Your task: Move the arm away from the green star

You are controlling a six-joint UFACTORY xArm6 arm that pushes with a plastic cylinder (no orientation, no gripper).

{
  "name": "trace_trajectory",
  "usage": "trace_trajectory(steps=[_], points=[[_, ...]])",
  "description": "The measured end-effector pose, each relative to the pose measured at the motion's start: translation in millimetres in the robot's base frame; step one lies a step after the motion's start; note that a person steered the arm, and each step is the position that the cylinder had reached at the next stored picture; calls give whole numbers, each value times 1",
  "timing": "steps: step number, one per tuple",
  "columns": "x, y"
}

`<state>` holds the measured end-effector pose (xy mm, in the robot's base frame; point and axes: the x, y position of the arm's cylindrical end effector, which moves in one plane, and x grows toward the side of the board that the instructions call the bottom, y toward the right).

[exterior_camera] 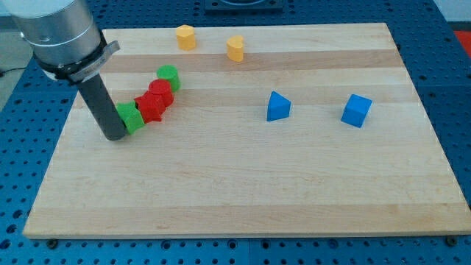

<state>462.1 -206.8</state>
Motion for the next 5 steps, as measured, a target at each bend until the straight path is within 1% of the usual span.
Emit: trace_trajectory(steps=[3, 4, 5], points=[[10, 3], [28, 37], [62, 120]])
